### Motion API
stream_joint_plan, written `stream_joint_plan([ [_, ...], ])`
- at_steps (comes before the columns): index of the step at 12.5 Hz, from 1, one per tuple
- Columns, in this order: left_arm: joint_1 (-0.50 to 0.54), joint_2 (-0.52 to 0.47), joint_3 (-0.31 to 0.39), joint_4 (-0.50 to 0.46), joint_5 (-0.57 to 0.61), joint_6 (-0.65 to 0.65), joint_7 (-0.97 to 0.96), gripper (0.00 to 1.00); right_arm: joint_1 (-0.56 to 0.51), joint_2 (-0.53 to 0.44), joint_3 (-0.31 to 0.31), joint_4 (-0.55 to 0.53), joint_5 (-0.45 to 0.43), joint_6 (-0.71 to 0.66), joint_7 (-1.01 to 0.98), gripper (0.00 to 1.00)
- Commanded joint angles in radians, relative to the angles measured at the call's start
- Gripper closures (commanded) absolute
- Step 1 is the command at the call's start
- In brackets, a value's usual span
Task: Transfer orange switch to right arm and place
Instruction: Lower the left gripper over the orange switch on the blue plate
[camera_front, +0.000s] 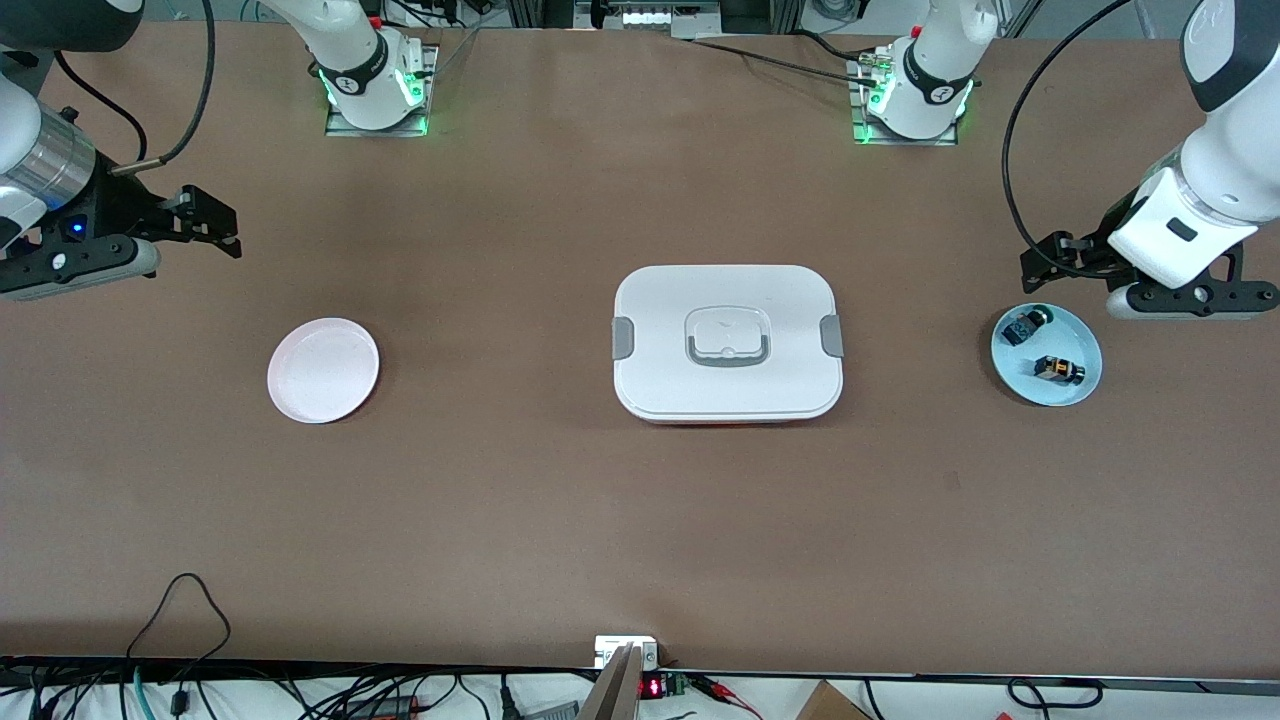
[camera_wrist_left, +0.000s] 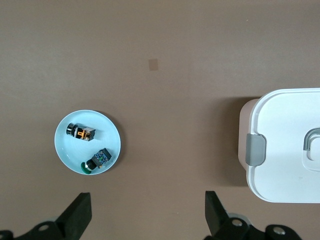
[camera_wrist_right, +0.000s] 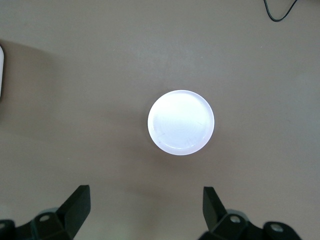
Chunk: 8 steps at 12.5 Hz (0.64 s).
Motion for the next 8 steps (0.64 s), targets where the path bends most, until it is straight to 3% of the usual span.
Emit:
stream_joint_plan([
  [1, 0.0, 0.019, 0.002, 0.036, -0.017, -0.022, 0.0, 0.0, 0.003, 0.008, 0.002, 0.021, -0.011, -0.017, 0.012, 0.0],
  [8, 0.0, 0.023, 0.002, 0.042, -0.017, -0.028, 0.002, 0.0, -0.009, 0.015, -0.008, 0.022, -0.01, -0.017, -0.004, 0.0],
])
